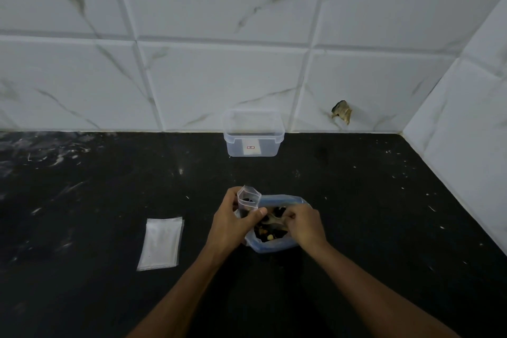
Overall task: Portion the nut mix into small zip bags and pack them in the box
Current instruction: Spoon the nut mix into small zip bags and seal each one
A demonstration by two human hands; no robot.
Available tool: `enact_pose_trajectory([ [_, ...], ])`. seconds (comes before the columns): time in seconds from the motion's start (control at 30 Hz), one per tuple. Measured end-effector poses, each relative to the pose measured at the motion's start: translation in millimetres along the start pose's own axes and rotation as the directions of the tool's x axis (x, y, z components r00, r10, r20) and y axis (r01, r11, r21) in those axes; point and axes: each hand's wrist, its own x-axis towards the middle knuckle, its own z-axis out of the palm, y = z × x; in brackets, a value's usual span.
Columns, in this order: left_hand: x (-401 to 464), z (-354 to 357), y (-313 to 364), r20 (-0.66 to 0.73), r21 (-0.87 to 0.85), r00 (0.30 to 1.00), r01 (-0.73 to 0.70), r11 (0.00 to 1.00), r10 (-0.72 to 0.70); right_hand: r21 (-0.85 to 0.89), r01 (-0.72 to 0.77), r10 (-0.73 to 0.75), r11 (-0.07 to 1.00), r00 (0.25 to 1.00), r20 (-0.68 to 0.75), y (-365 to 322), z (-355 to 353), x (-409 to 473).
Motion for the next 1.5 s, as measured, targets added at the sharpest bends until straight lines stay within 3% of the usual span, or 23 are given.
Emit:
enact_pose_trajectory([
  [0.17,0,-4,2,0.002,0.006,1.0,0.003,1.0,-0.003,0.178,-0.145,0.123,0.973,0.984,0.128,9,-29,-5],
  [0.3,1,1,9,-0.027,0.055,0.999,-0.042,0.998,0.043,0.407,-0.22,0.166,0.886,0.972,0.165,10,-59,-17],
  [0.5,10,11,12,-0.061,0.17,0.991,-0.107,0.98,0.119,0.503,-0.074,0.048,0.861,0.997,0.065,-19,-114,-32],
  [0.6,14,17,14,-0.053,0.188,0.989,-0.125,0.974,0.137,0.405,0.039,-0.045,0.913,0.999,0.005,-36,-128,-39],
  [0.73,17,20,14,-0.051,0.204,0.988,-0.129,0.97,0.143,-0.027,0.257,-0.259,0.966,0.963,-0.081,-58,-128,-49],
  [0.83,19,22,10,-0.059,0.21,0.988,-0.128,0.969,0.143,-0.329,0.403,-0.426,0.854,0.905,0.003,-73,-121,-54],
  [0.93,18,24,7,-0.062,0.182,0.986,-0.14,0.973,0.153,-0.53,0.491,-0.489,0.691,0.858,0.157,-88,-112,-53],
  [1.0,16,25,9,-0.062,0.161,0.985,-0.15,0.975,0.162,-0.584,0.492,-0.471,0.645,0.858,0.203,-97,-110,-57],
  [1.13,14,25,12,-0.066,0.148,0.982,-0.167,0.975,0.179,-0.607,0.478,-0.488,0.635,0.857,0.165,-107,-107,-64],
  [1.17,14,25,12,-0.065,0.155,0.982,-0.167,0.974,0.179,-0.637,0.446,-0.417,0.628,0.885,0.209,-112,-104,-59],
  [1.2,15,27,13,-0.063,0.165,0.982,-0.166,0.972,0.178,-0.667,0.38,-0.256,0.641,0.925,0.281,-121,-100,-50],
  [1.27,15,29,15,-0.062,0.194,0.984,-0.155,0.969,0.17,-0.721,0.289,0.081,0.63,0.899,0.431,-139,-93,-37],
  [1.3,15,29,16,-0.061,0.194,0.984,-0.151,0.969,0.166,-0.73,0.288,0.134,0.62,0.878,0.459,-140,-91,-34],
  [1.37,15,29,15,-0.059,0.163,0.986,-0.148,0.976,0.159,-0.726,0.337,0.044,0.599,0.892,0.45,-139,-95,-33],
  [1.43,14,26,13,-0.06,0.125,0.987,-0.142,0.982,0.15,-0.699,0.381,-0.178,0.605,0.92,0.348,-127,-109,-43],
  [1.5,13,21,10,-0.066,0.092,0.99,-0.122,0.988,0.128,-0.573,0.378,-0.303,0.727,0.926,0.226,-111,-124,-51],
])
